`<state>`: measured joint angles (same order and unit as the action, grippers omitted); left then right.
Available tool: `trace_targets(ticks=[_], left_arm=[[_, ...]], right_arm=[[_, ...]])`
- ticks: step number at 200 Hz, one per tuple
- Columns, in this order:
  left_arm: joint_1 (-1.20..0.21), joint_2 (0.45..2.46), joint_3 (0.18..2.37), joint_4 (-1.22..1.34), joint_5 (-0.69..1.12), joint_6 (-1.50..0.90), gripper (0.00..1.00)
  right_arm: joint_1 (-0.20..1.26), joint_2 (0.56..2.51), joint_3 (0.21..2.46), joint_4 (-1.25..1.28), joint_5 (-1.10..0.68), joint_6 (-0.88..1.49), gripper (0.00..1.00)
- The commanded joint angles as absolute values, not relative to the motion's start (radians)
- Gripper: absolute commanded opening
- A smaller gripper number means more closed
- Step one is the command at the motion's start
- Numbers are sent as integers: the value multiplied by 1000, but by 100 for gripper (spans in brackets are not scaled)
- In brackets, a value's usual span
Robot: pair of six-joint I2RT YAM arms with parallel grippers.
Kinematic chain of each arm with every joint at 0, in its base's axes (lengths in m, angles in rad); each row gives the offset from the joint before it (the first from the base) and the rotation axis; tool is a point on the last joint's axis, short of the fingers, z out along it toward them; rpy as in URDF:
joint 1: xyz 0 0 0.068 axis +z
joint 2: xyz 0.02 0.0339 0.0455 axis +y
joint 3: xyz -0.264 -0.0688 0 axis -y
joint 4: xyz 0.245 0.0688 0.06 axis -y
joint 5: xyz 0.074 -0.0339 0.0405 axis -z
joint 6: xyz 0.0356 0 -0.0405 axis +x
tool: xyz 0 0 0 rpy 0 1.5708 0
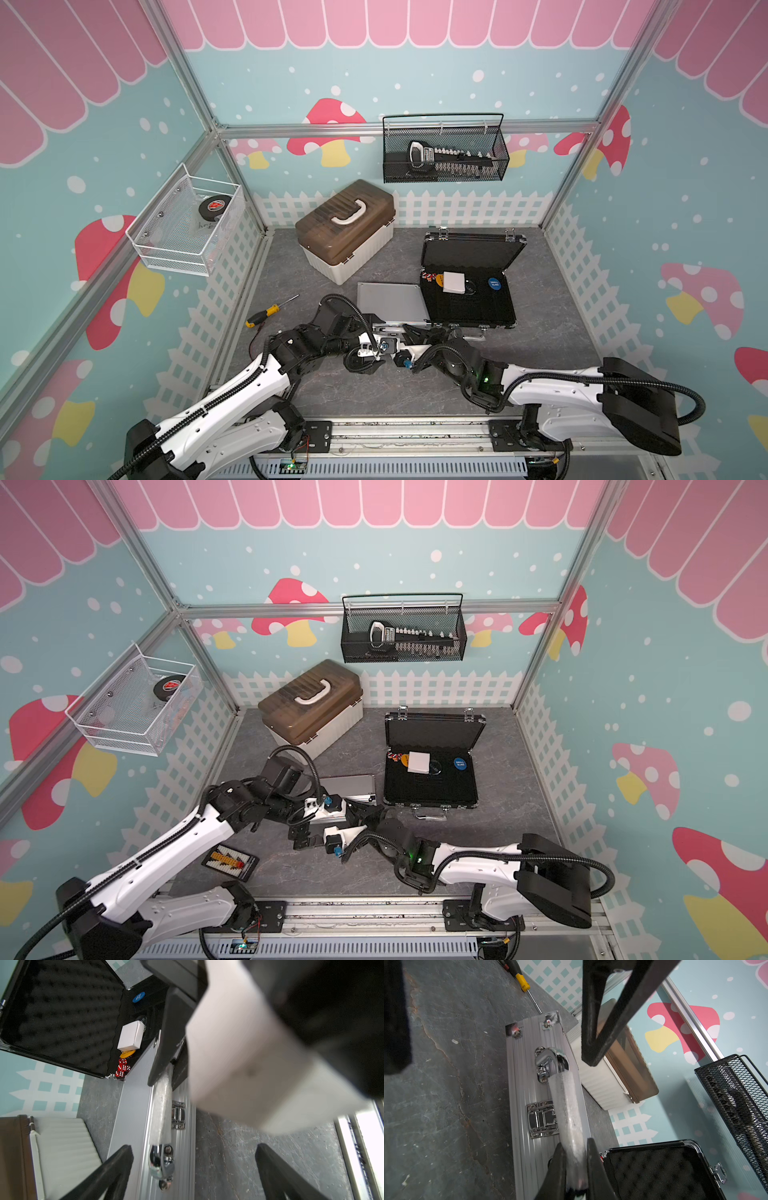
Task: Open the poker set cases
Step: Open the fastener on the poker set case.
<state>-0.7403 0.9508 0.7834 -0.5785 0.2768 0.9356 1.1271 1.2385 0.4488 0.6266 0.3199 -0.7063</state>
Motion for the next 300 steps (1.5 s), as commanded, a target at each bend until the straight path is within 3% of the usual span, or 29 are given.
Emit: trace_targets(ticks=[1, 38, 123, 219, 266, 300], left_arm=[[-749, 977, 805, -530, 286, 974, 92], [-762, 1034, 873, -635, 317, 1001, 90], [-759, 1047, 868, -609, 292, 967, 90], [-713, 1077, 904, -651, 339, 910, 87], [-705, 1094, 925, -663, 413, 885, 76], [-699, 1109, 942, -693, 473, 873, 75]], right_arm=[[1136, 1180, 532, 693, 293, -685, 0], [1150, 1172, 551, 712, 319, -732, 0], [1172, 1178, 513, 925, 336, -826, 0], [1173, 1118, 511, 879, 309, -825, 0], [1173, 1135, 528, 847, 320, -840, 0], [1175, 1168, 535, 846, 336, -841, 0]])
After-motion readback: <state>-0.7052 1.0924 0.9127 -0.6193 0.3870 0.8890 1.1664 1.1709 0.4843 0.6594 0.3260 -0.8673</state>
